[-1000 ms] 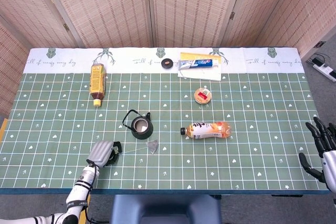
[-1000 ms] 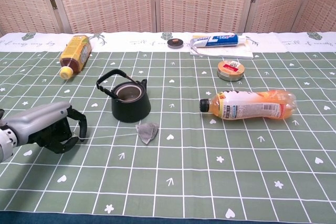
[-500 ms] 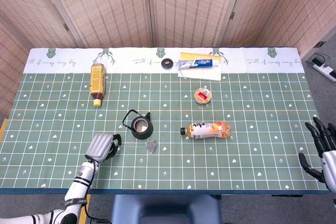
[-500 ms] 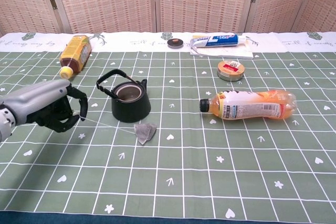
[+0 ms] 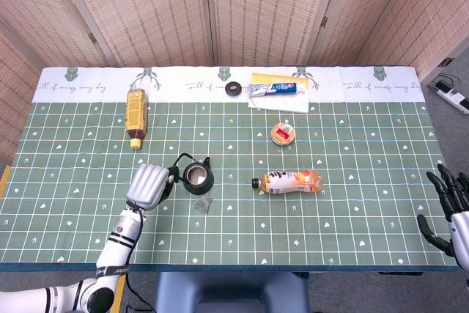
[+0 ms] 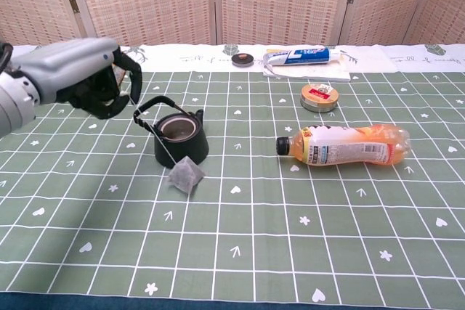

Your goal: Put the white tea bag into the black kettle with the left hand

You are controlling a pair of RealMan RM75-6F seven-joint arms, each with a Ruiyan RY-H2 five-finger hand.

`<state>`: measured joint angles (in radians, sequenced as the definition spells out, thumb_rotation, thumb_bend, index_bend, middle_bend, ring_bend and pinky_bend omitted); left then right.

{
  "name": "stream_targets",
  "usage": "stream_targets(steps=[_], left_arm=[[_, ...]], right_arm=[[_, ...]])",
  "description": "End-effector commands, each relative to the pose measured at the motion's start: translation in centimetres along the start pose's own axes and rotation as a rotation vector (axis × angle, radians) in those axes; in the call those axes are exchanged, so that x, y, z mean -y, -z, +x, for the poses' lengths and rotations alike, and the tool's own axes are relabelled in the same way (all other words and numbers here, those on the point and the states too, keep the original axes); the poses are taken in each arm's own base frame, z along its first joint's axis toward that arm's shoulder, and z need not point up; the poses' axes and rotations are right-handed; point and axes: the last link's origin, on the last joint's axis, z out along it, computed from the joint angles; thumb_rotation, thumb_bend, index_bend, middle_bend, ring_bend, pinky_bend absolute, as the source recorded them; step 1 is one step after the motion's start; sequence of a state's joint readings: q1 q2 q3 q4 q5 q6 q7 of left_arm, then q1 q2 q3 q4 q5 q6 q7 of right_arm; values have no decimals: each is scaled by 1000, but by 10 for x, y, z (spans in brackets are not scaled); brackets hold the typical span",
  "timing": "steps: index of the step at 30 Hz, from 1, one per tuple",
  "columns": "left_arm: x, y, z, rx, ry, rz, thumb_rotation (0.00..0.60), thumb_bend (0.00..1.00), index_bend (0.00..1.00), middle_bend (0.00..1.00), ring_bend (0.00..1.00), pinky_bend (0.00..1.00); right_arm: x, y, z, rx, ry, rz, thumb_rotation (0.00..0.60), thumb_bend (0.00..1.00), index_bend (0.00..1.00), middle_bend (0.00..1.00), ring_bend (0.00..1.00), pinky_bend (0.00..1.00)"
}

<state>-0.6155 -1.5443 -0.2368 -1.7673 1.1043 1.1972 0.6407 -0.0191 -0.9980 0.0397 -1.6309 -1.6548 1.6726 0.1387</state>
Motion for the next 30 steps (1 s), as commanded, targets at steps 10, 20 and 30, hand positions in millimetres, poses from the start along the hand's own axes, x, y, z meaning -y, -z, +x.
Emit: stream_targets(steps=[10, 20, 30], left_arm=[[-13, -26, 50, -121, -3, -3, 600, 539, 564, 1000, 1000, 1000], [-12, -44, 67, -167, 4, 14, 600, 539, 565, 1000, 1000, 1000], [-9, -54, 65, -161, 10, 11, 597, 539, 563, 1000, 1000, 1000]], right_arm=[[-1, -2, -2, 4, 7, -15, 600, 438, 0, 0, 123, 0], [-4, -5, 0, 11, -10, -29, 600, 438, 0, 0, 124, 0], [-5, -7, 0, 12, -11, -37, 600, 438, 0, 0, 126, 0]])
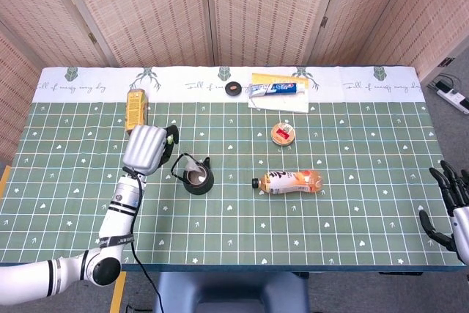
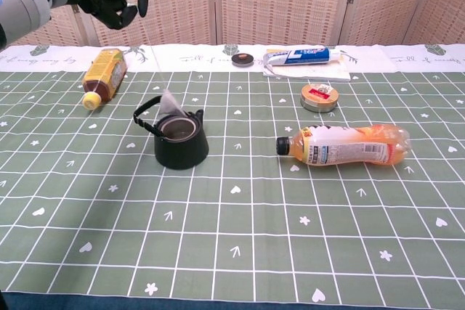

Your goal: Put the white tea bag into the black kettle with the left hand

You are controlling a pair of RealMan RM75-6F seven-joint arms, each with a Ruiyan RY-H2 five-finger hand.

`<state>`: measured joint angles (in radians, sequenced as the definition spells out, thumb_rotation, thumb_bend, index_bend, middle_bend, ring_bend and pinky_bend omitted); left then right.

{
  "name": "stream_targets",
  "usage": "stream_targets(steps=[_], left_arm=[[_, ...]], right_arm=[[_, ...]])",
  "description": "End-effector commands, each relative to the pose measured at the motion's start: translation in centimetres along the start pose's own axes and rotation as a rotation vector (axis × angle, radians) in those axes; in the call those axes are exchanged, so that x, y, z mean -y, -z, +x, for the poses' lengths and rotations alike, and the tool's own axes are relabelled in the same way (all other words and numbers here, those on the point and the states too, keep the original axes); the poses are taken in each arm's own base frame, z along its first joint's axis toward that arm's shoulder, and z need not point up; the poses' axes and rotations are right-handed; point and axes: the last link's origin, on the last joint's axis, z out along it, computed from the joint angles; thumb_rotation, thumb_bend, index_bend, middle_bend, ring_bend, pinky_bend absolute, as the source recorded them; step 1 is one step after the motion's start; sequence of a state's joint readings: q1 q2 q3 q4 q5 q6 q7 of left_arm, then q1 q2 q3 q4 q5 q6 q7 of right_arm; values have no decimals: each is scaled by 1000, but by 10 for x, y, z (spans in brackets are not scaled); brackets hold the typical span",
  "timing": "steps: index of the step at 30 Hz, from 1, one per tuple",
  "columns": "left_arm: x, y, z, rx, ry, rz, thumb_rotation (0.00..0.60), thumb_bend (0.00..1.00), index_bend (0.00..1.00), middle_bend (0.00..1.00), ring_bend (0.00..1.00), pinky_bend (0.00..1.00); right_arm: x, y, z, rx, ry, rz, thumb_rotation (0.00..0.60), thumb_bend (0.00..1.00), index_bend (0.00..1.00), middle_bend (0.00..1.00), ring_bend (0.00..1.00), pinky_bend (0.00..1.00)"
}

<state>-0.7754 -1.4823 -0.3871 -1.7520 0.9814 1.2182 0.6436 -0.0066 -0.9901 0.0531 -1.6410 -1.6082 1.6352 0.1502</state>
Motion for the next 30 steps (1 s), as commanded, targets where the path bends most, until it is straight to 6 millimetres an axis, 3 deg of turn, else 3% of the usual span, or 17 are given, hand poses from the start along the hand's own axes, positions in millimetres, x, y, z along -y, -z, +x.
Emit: stream_targets(steps=[1, 14, 20, 30], left_arm=[[-2, -2, -2, 6, 2, -6, 596, 539, 564, 1000, 1000, 1000], [4, 16, -29, 94, 24, -9, 598, 539, 565, 1000, 1000, 1000], [-7, 15, -28, 82, 19, -34, 595, 538, 567, 1000, 1000, 1000], [-3, 17, -16, 55, 13, -22, 599, 538, 575, 1000, 1000, 1000]], right_arm=[[0, 0, 0, -1, -2, -1, 600, 438, 0, 0, 127, 0], [-1, 3, 5, -22, -8, -4, 600, 437, 0, 0, 124, 0], [-2, 3, 5, -21, -9, -3, 600, 438, 0, 0, 125, 0], [-1, 3, 3, -18, -3, -3, 600, 438, 0, 0, 124, 0]])
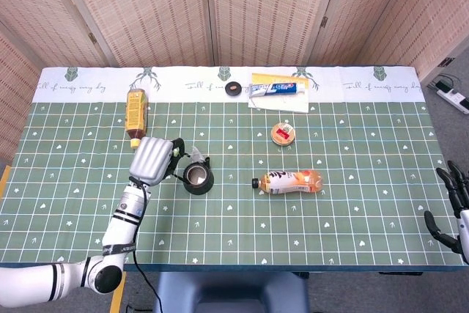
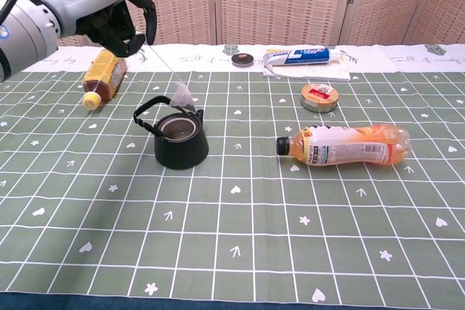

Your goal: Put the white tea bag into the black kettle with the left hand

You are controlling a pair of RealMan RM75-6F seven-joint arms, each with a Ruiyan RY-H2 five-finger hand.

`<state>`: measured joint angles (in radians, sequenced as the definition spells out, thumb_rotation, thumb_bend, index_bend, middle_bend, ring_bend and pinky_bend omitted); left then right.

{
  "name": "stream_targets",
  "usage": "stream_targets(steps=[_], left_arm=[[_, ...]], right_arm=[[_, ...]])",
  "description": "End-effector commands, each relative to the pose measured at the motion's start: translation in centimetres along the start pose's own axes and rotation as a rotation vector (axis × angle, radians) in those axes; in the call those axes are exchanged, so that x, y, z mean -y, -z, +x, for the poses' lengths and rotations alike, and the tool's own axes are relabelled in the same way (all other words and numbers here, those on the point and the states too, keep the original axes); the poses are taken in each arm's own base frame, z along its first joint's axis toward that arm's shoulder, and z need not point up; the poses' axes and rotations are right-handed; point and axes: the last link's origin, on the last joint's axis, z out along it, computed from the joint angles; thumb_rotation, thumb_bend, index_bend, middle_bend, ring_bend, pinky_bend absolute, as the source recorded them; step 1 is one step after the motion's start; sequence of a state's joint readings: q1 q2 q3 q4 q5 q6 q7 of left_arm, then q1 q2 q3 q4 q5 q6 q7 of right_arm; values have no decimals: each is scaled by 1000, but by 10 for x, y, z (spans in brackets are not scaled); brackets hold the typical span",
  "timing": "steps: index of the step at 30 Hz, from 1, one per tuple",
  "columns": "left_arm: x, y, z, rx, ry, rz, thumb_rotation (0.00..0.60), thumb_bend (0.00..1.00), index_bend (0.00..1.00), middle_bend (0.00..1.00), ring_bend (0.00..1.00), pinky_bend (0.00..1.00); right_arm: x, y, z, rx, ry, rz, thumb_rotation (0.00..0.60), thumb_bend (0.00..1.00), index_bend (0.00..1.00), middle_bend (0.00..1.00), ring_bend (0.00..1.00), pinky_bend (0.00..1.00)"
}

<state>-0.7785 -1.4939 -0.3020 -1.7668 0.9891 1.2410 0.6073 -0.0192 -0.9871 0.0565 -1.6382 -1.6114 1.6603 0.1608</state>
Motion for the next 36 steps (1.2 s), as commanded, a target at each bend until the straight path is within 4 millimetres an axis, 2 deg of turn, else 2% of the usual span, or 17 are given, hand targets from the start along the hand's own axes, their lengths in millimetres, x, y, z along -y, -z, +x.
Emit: stream_targets(steps=[1, 20, 26, 36], left_arm=[[0, 2, 4, -7, -6, -1, 598, 538, 575, 1000, 1000, 1000], [-9, 20, 5, 13, -13, -39, 598, 538, 577, 1000, 1000, 1000], [-1, 27, 4, 28, -25, -7, 596, 536, 576, 1000, 1000, 1000], [10, 45, -19, 77, 73, -11, 598, 534, 576, 1000, 1000, 1000]], right_arm=[[1, -1, -2, 7, 3, 0, 600, 438, 0, 0, 125, 0], [4, 1, -2, 2, 8, 5, 600, 438, 0, 0, 125, 0], [6, 3, -2, -4, 12, 13, 600, 438, 0, 0, 124, 0], [9, 4, -4, -2, 19, 21, 600, 438, 0, 0, 124, 0]])
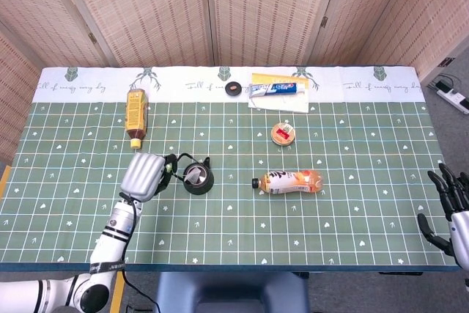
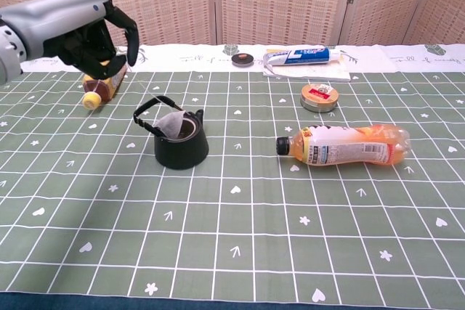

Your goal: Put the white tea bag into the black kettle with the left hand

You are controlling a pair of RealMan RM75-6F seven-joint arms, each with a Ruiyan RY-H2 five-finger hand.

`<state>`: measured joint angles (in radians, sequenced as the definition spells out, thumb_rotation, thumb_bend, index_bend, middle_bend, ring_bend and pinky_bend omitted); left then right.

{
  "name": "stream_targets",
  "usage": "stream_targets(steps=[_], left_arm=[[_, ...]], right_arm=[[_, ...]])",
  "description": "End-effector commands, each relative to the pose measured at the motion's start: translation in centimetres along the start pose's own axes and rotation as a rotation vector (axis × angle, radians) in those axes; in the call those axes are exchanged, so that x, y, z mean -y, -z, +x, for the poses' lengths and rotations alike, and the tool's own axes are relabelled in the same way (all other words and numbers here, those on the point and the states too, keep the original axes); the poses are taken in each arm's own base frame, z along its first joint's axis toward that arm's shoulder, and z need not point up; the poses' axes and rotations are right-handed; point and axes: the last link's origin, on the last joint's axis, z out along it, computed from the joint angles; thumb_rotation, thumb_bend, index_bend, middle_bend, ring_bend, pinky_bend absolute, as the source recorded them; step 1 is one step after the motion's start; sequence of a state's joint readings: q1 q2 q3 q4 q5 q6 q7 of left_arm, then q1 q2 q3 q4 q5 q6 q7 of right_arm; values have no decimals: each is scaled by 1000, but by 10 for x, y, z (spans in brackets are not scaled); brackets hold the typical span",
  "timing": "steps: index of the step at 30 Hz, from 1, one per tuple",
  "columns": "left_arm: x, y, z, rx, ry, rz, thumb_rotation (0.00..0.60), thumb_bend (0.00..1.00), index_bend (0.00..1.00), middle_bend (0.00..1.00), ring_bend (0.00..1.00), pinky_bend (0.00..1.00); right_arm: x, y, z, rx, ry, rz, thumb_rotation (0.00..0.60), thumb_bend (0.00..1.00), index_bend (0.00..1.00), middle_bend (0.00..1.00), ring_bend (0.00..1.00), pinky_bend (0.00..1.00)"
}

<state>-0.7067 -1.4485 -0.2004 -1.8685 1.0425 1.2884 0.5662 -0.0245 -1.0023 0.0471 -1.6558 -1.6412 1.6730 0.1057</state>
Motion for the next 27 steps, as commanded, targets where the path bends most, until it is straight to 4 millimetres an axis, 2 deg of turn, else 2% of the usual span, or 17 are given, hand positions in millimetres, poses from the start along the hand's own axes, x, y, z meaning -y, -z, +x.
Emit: stream_targets(steps=[1, 5, 8, 12, 16, 18, 19, 22, 24, 27], left_arm=[[3, 8, -14, 21, 57, -14, 597, 533, 576, 1000, 1000, 1000], [4, 25, -35, 35, 159, -27, 596, 532, 568, 1000, 1000, 1000], [7, 38, -60, 65, 232, -26, 599, 532, 547, 1000, 1000, 1000], [9, 37, -81, 91, 288, -24, 598, 531, 539, 1000, 1000, 1000], [10, 35, -93, 110, 306, -17, 598, 527, 534, 1000, 1000, 1000], [12, 33, -97, 123, 302, -6, 597, 500, 448, 1000, 1000, 1000], [13, 32, -98, 121, 300, -3, 598, 440, 353, 1000, 1000, 1000], [14, 27, -98, 109, 299, 4, 600, 249, 152, 1000, 1000, 1000], [15, 25, -96, 104, 306, 7, 600, 203, 108, 1000, 1000, 1000], [19, 25, -95, 111, 300, 12, 600, 177, 103, 1000, 1000, 1000]], right_arm=[[0, 1, 1, -3, -1, 1, 600, 438, 0, 0, 124, 0], [0, 2, 2, -8, -3, 6, 600, 437, 0, 0, 124, 0], [0, 2, 2, -4, -6, 13, 600, 438, 0, 0, 123, 0], [2, 5, 4, -15, -11, 26, 600, 438, 0, 0, 124, 0], [0, 8, 9, -33, -19, 24, 600, 438, 0, 0, 123, 0], [-2, 7, 9, -31, -23, 23, 600, 438, 0, 0, 123, 0], [-2, 7, 9, -29, -24, 23, 600, 438, 0, 0, 124, 0], [-2, 7, 9, -26, -25, 25, 600, 438, 0, 0, 122, 0], [-2, 7, 9, -30, -25, 22, 600, 438, 0, 0, 122, 0], [-3, 6, 9, -31, -23, 16, 600, 438, 0, 0, 123, 0]])
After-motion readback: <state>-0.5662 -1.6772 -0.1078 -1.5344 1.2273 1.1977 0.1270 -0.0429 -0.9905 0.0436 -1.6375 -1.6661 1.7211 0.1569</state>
